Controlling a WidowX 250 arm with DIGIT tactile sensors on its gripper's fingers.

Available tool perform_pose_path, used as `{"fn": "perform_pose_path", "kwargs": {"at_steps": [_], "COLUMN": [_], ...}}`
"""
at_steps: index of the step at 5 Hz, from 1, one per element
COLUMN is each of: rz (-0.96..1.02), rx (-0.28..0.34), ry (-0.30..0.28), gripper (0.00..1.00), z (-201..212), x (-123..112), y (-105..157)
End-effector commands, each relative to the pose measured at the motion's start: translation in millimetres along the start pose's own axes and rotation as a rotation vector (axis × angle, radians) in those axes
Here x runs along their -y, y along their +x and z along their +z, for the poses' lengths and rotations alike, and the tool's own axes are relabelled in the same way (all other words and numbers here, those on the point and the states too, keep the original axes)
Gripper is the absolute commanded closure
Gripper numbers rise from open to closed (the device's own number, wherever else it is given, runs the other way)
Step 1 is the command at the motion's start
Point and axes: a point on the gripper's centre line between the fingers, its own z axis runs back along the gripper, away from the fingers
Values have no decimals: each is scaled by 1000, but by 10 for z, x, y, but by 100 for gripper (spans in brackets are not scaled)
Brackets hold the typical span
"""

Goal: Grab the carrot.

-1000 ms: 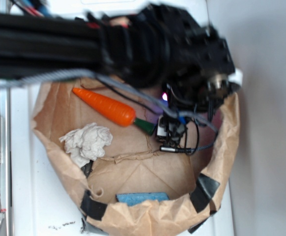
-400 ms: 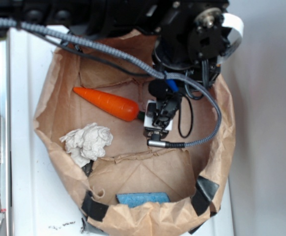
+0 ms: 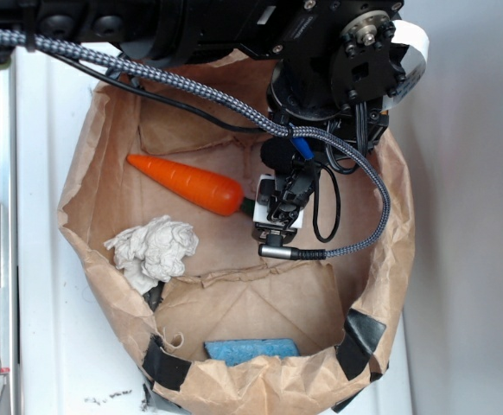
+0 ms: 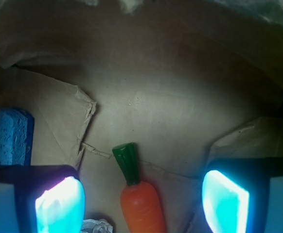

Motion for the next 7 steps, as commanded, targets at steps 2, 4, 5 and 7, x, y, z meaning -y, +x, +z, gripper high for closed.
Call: {"fn": "perform_pose_path", "kwargs": {"at_steps": [2,4,5,7], "rz": [-74,-73,-100,-107], "rx": [47,59,52,63], "ry": [41,100,143,101], "gripper": [0,0,0,100], "z": [-77,-407,-585,-496], "x": [-108,-231,-219,-184], "y": [-264,-49,-97,-137]}}
